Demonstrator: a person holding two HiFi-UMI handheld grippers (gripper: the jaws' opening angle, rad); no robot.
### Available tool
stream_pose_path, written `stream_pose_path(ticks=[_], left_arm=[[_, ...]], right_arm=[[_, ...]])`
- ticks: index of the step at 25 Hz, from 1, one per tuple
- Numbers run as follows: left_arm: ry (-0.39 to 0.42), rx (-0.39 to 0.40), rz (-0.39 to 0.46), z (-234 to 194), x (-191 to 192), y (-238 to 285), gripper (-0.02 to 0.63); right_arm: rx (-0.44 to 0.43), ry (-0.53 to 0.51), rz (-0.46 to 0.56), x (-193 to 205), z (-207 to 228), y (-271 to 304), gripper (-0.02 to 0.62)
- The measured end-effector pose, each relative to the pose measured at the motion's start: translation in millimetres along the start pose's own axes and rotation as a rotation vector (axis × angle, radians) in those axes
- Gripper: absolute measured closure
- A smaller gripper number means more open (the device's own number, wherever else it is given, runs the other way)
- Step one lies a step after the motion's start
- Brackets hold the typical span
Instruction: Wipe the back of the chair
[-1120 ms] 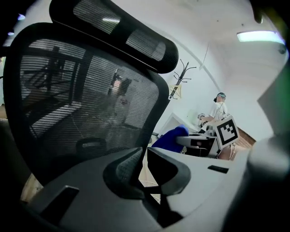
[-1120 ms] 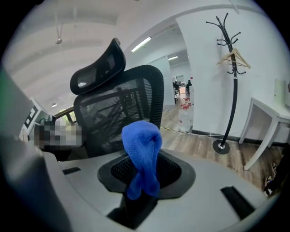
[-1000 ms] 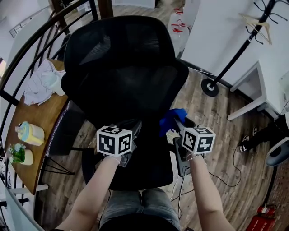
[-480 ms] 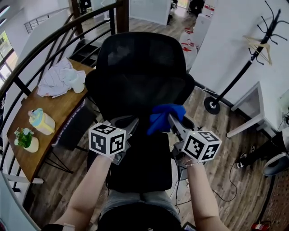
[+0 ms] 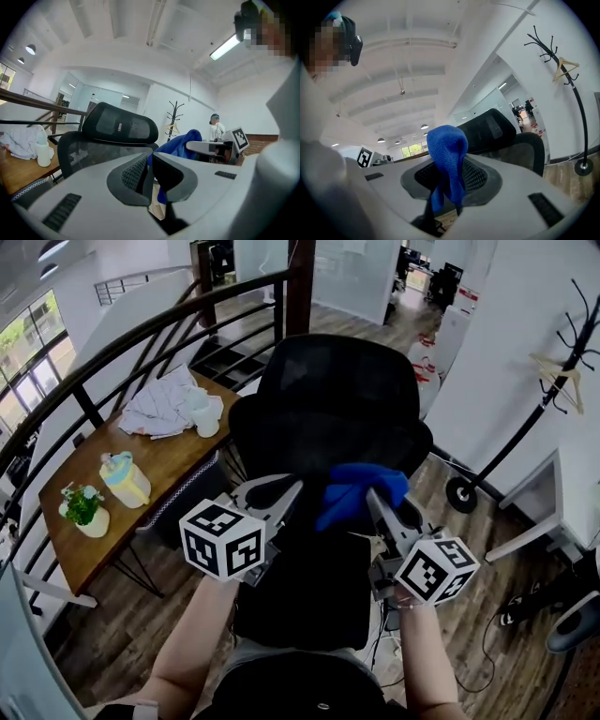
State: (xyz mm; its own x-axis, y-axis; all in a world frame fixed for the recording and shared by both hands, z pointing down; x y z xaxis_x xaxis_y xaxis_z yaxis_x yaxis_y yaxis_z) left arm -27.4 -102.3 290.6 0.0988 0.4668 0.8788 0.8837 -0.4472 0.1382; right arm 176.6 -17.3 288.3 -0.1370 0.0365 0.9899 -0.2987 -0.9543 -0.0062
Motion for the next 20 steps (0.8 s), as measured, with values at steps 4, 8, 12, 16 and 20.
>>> stream_pose_path(ticks=[4,8,12,16,20], left_arm=[[-0.004,-0.013,-0.001,2.9,10.6,-21.4,0.561],[-0.052,-0.029,-0.019,2.1,30.9,-36.4,0.561],[-0.091,-0.040,-0.014,0.1,39.5,-44.1,0.561],[-0.107,-0.048,-0.016,-0.7,45.5,-47.6,0.568],[-0.121,-0.057,-0.035,-1.8,52.2,-46.0,0.569]], right_arm=[[-0.041,0.020,0.028,-2.4,-22.4,-3.0,0.477],[-0.075,0.027,0.035,-1.8,-39.1,-11.9,0.477],[-0.101,0.010,0.015,3.1,-41.2,-16.4,0.477],[-0.098,-0.021,-0.020,14.1,-42.2,-20.1,0.477],[-0.075,-0.031,-0.060,26.2,-41.0,-22.2,0.478]])
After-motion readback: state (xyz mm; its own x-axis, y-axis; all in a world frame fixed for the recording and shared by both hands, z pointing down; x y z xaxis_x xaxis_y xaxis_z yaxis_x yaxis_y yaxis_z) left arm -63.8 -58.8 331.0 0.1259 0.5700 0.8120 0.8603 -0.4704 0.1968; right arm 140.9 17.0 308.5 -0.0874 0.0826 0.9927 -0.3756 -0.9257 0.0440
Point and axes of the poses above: the fingertips, and each gripper's own axes: y forward along the fingers, z to its right, x out of its underside, the point moved 7 cm from there along -y, backward along the fingers, and after that the axes turned 14 degrees about -y, right-handed, at the moved point
